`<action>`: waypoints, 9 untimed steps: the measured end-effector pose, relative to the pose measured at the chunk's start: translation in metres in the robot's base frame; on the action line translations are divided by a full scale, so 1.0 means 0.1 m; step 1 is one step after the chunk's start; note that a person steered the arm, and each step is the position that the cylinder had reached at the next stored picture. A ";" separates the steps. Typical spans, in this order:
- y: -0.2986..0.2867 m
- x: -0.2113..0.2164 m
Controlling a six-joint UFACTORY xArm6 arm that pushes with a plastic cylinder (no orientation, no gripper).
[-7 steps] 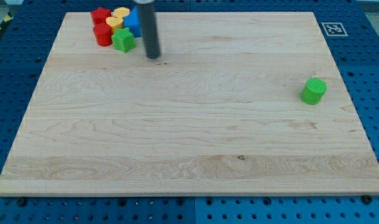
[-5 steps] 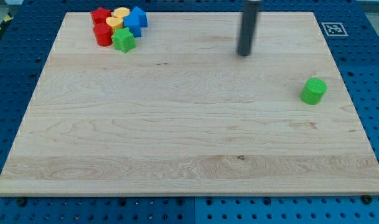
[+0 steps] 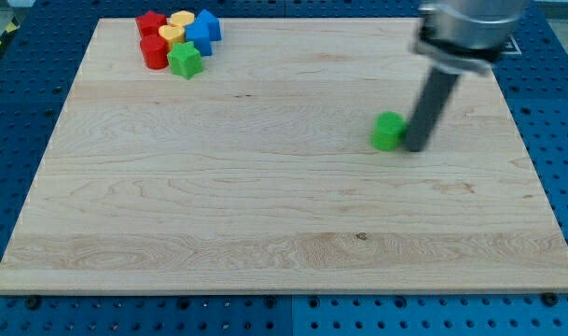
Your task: Move the green circle towards the group of blocks
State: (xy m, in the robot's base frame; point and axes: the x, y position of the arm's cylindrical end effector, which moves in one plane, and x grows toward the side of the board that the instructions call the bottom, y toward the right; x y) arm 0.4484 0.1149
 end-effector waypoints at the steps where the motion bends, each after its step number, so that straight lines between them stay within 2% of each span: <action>1: -0.96 0.00; 2: -1.19 0.04; 3: -0.56 0.49; 4: 0.29 0.61; 5: 0.64 0.33; 7: 0.21 -0.04; 9: -0.75 -0.29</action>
